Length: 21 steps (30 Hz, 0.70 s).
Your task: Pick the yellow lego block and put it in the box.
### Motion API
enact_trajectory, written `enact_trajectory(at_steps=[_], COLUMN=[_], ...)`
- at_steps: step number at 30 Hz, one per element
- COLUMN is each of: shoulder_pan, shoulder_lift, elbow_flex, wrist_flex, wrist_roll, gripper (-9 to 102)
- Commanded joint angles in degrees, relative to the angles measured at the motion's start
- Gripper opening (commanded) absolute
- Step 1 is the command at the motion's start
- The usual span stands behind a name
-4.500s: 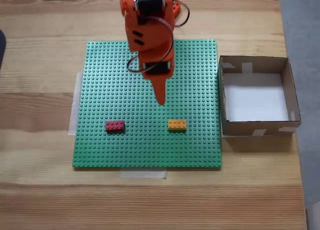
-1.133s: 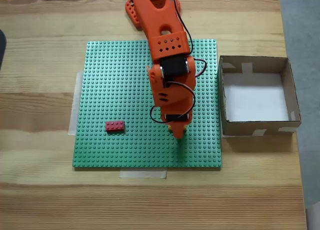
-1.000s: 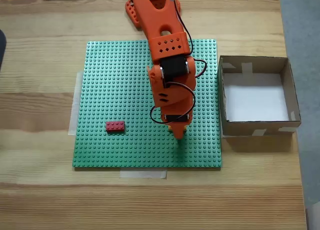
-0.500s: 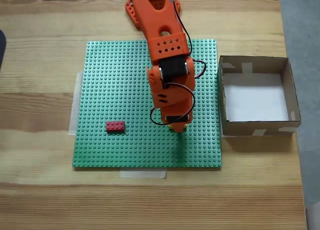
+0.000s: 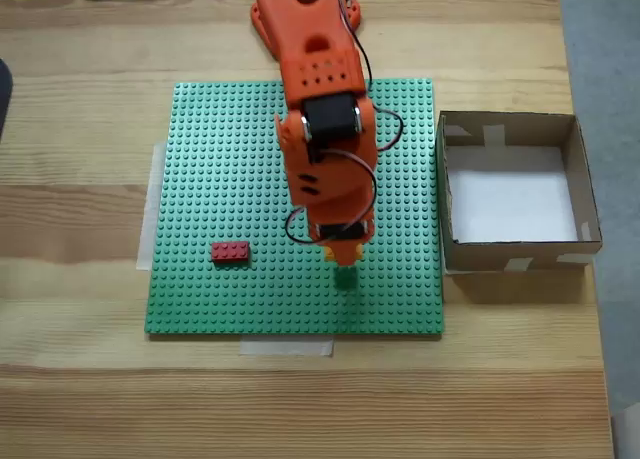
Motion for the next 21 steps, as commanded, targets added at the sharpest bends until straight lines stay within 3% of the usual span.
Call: enact_trajectory(at_steps=[1,13,21], shoulder_pan=[0.4,-1.7,-12.3], shoulder_lift=[6.9,27.4,35.8], elbow_flex=[-1.9,3.3,2.6], wrist_flex=[1.3,7.3,13.7], wrist_roll=[-1.1,-5.4,-6.3], gripper=[-1,-1,-1])
